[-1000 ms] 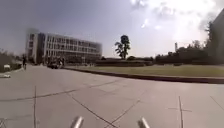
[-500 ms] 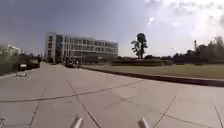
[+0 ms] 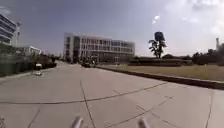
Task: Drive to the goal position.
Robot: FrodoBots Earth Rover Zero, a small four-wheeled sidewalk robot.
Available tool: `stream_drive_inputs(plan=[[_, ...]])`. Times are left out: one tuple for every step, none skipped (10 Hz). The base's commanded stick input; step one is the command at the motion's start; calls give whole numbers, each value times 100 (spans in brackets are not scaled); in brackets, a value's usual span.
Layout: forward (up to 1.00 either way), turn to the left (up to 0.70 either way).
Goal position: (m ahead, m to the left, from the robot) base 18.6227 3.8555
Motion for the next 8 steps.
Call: stream_drive_inputs(plan=[[100,40],[100,40],[100,40],[100,40],[100,0],[100,0],[100,0],[100,0]])
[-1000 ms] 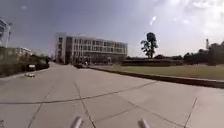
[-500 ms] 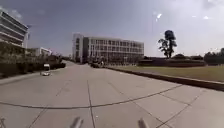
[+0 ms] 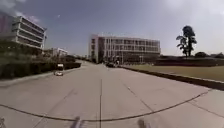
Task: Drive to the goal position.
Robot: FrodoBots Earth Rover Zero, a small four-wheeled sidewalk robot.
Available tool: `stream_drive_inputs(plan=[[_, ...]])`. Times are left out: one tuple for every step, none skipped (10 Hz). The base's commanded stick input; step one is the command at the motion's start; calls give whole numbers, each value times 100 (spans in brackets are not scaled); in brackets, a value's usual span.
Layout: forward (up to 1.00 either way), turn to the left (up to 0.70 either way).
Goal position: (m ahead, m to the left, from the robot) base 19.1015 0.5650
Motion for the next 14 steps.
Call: stream_drive_inputs(plan=[[100,0],[100,0],[100,0],[100,0],[100,0],[100,0],[100,0],[100,0],[100,0],[100,0],[100,0],[100,0],[100,0],[100,0]])
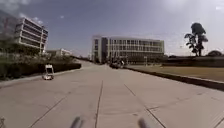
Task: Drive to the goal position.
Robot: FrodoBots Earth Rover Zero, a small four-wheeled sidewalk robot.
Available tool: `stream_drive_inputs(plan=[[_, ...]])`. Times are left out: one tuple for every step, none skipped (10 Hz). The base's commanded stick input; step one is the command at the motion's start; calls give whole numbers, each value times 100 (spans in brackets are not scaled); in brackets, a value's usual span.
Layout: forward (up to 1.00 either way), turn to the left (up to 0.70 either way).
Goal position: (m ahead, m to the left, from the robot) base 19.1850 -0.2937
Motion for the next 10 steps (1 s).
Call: stream_drive_inputs(plan=[[100,0],[100,0],[100,0],[100,2],[100,13],[100,28],[100,40],[100,40],[100,40],[100,0]])
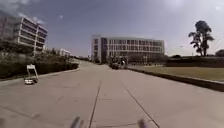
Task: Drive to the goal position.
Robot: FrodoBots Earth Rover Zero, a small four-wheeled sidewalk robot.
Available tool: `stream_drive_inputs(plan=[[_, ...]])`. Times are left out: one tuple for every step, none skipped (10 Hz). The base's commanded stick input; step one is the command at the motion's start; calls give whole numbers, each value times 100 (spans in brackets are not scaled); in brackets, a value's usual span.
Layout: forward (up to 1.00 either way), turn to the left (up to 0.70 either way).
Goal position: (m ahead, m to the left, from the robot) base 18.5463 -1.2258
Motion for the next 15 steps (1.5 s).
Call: stream_drive_inputs(plan=[[100,0],[100,0],[100,0],[100,0],[100,2],[100,1],[100,0],[100,0],[100,0],[100,0],[100,0],[100,0],[100,0],[100,0],[100,0]])
